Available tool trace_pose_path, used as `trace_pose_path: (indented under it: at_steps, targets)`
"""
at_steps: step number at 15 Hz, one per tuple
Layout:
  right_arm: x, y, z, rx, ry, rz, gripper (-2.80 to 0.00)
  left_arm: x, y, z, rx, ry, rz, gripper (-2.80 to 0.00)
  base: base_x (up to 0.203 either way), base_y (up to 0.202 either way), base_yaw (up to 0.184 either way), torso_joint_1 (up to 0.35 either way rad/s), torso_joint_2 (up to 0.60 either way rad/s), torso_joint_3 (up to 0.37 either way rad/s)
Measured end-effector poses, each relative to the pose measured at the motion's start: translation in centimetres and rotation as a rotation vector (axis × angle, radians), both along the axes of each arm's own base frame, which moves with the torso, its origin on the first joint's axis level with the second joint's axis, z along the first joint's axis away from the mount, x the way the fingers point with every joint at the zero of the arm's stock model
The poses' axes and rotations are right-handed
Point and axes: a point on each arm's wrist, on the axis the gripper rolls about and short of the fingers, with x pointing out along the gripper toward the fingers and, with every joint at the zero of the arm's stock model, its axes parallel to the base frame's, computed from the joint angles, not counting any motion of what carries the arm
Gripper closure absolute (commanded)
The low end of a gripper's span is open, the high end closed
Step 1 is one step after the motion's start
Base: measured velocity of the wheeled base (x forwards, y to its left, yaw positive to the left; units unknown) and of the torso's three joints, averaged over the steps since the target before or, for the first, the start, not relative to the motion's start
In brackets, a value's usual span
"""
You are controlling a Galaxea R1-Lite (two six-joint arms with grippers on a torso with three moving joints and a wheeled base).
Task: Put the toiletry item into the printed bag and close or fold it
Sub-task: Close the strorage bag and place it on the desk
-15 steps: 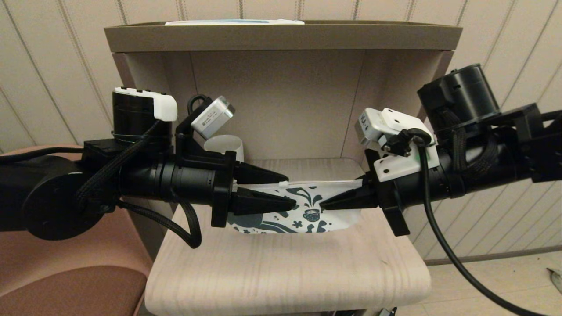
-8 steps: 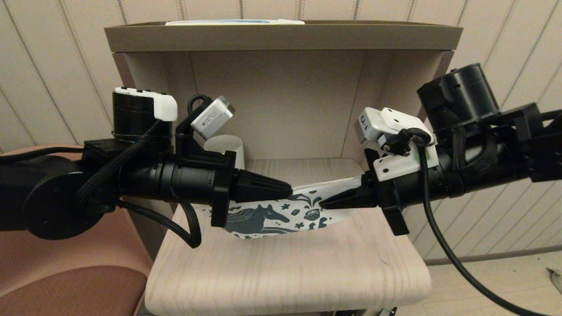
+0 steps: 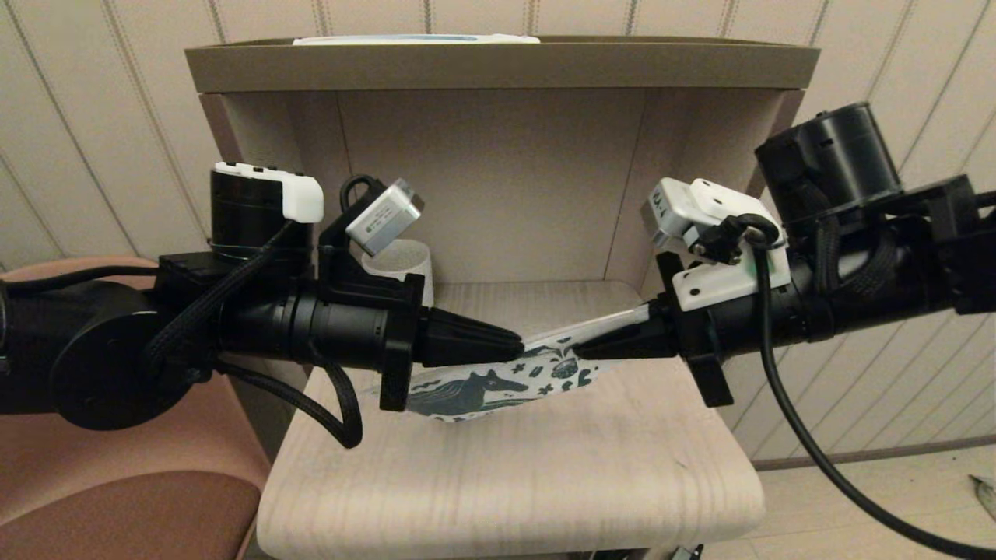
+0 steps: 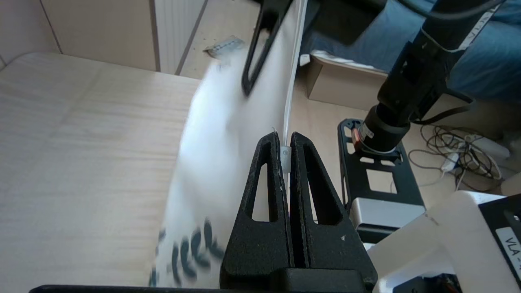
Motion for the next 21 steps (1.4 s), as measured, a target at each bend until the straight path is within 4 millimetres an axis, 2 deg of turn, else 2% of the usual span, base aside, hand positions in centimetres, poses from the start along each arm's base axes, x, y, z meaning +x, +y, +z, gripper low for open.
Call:
trace_pose_path:
  at_steps: [7,13,21]
  targets:
    - [-0.2,-2.2,1.4,0.035,-0.038,-0.047,0.0,0.1,0.0,-0.3,0.005,0.005,0.002,0.0,0.0,0.0,0.0,0.0,0.0,0.0]
    - [-0.5,-5.3,2.7,0.081,-0.069,-0.1,0.0,0.4,0.3,-0.4,0.007,0.007,0.016,0.0,0.0,0.0,0.0,0.0,0.0,0.0]
    - [-1.6,-7.9,2.3,0.097,-0.057,-0.156,0.0,1.4,1.6,-0.2,0.002,0.002,0.063,0.0,0.0,0.0,0.0,0.0,0.0,0.0]
